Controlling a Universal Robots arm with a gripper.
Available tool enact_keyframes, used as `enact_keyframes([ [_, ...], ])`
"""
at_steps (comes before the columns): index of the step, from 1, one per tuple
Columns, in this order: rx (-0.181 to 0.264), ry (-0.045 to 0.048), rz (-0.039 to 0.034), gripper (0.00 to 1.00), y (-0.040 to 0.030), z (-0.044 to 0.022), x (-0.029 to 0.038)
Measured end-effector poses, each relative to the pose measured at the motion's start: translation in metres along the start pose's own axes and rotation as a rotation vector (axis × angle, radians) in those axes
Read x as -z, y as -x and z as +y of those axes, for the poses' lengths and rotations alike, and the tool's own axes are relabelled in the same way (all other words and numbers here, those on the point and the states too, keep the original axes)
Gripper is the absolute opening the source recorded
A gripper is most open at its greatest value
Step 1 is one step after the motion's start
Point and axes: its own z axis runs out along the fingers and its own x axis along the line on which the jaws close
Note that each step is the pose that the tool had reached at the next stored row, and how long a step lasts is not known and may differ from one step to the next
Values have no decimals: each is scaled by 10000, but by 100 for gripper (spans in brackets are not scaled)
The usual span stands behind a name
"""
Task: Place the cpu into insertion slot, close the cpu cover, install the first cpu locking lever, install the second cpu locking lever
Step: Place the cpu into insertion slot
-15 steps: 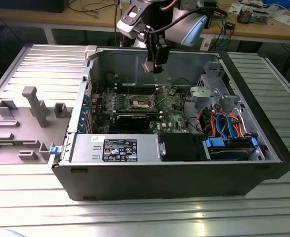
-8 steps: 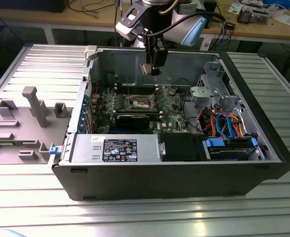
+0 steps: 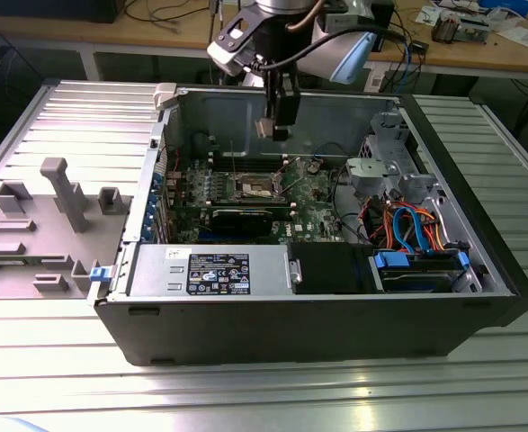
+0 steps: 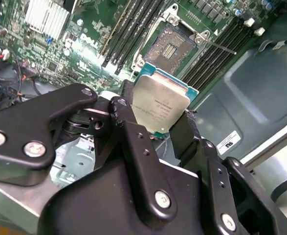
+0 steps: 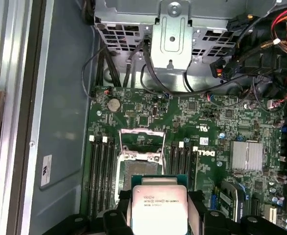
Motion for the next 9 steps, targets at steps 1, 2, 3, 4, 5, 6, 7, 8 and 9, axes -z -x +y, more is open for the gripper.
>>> enact_keyframes([
  [1,-185,2,-10,54,0,0,-5],
  [2,-331,4,-17,54,0,-1,-9],
  [3,-459,6,-23,54,0,-1,-13],
  [4,-579,8,-29,54,0,-1,-17],
  [5,-715,10,-35,54,0,-1,-22],
  [6,-818,11,-41,54,0,-1,-27],
  [7,-893,10,-44,54,-1,-2,-33],
  [8,-941,-2,-45,54,-1,-2,-42],
  [9,-974,-34,-48,54,-1,-2,-49],
])
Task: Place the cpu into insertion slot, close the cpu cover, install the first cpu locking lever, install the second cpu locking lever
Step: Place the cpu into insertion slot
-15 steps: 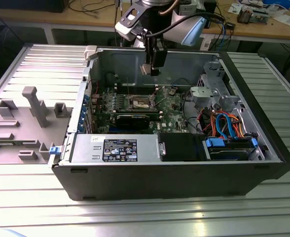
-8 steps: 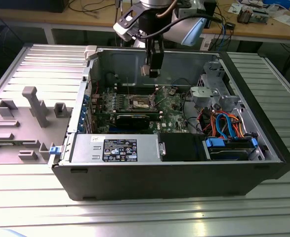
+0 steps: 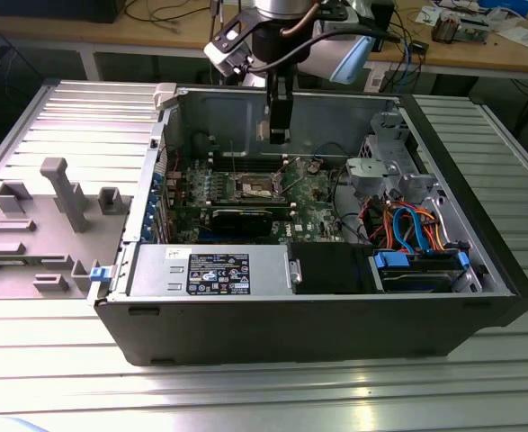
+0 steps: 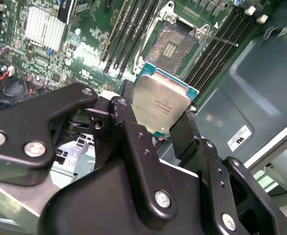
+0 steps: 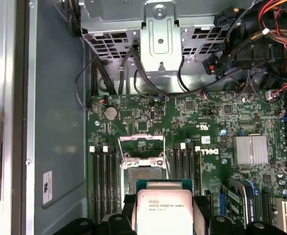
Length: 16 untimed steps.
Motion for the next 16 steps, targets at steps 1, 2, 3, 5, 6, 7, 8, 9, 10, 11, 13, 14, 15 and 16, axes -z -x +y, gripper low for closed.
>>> enact_keyframes([
  [1,-50,-74,-6,54,0,0,-9],
  [2,-80,-123,-10,54,0,0,-16],
  [3,-103,-151,-11,54,0,-1,-24],
  [5,-169,-160,-14,54,-1,-2,-43],
  [6,-195,-161,-16,54,-2,-2,-53],
  [7,-212,-163,-21,54,-4,-3,-72],
  [8,-215,-166,-31,54,-5,-3,-88],
  [9,-217,-167,-38,54,-7,-4,-100],
  [10,-216,-168,-40,54,-7,-4,-103],
  [11,-216,-168,-41,54,-7,-4,-104],
  [13,-216,-167,-39,54,-7,-5,-108],
  [14,-216,-167,-38,54,-7,-5,-110],
  [15,-217,-167,-38,54,-7,-5,-110],
  [16,-217,-166,-37,54,-8,-5,-111],
])
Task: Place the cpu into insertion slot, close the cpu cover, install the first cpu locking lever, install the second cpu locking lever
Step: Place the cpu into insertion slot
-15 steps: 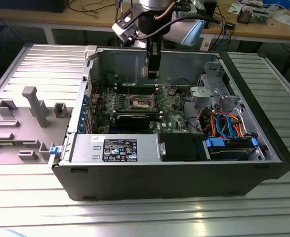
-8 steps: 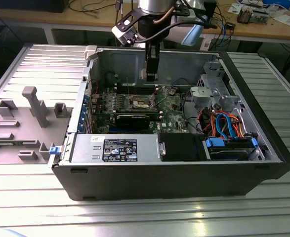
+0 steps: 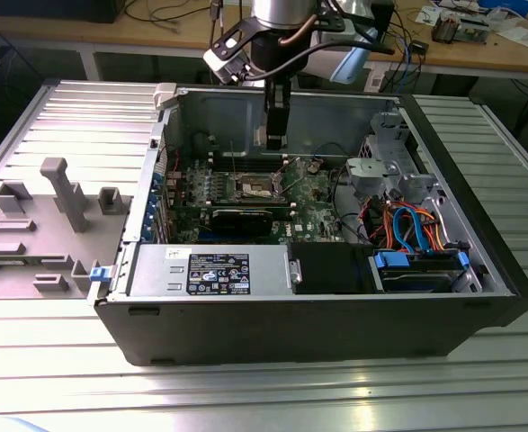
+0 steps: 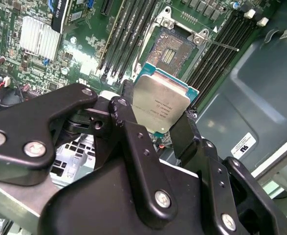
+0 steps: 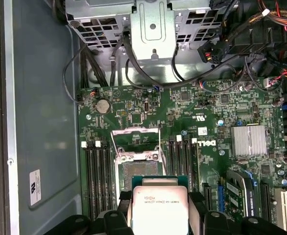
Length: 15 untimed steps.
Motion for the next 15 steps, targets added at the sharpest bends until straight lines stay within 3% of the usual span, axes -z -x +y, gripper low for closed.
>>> enact_keyframes([
  [3,53,0,1,54,-7,-1,-12],
  [12,267,10,7,54,-55,-9,-155],
  [13,366,102,-7,54,-100,-14,-223],
  [14,388,99,32,54,-120,-26,-352],
  [15,407,99,49,54,-120,-37,-431],
])
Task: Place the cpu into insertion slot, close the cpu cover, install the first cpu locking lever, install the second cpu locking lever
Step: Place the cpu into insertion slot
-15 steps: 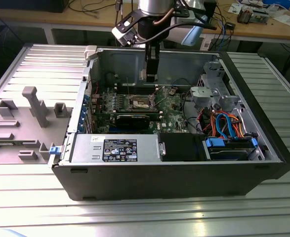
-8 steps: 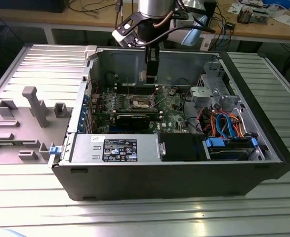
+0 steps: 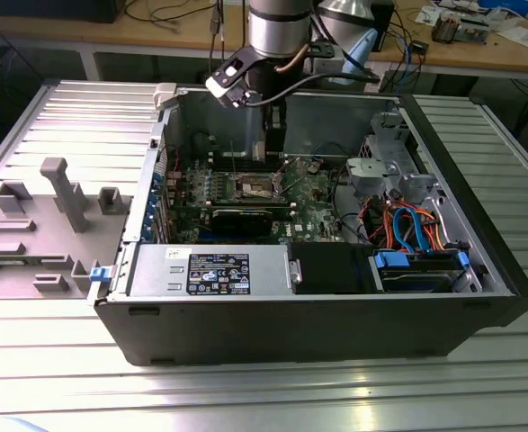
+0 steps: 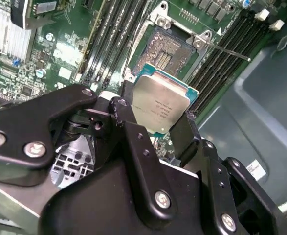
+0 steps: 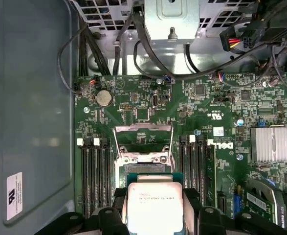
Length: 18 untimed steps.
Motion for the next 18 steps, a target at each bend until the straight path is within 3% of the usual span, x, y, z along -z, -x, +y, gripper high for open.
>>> enact_keyframes([
  [2,283,0,28,54,-13,-66,-247],
  [5,283,0,71,54,-17,-75,-284],
  [7,281,0,78,54,-20,-85,-346],
  [18,279,0,80,54,-43,-132,-596],
])
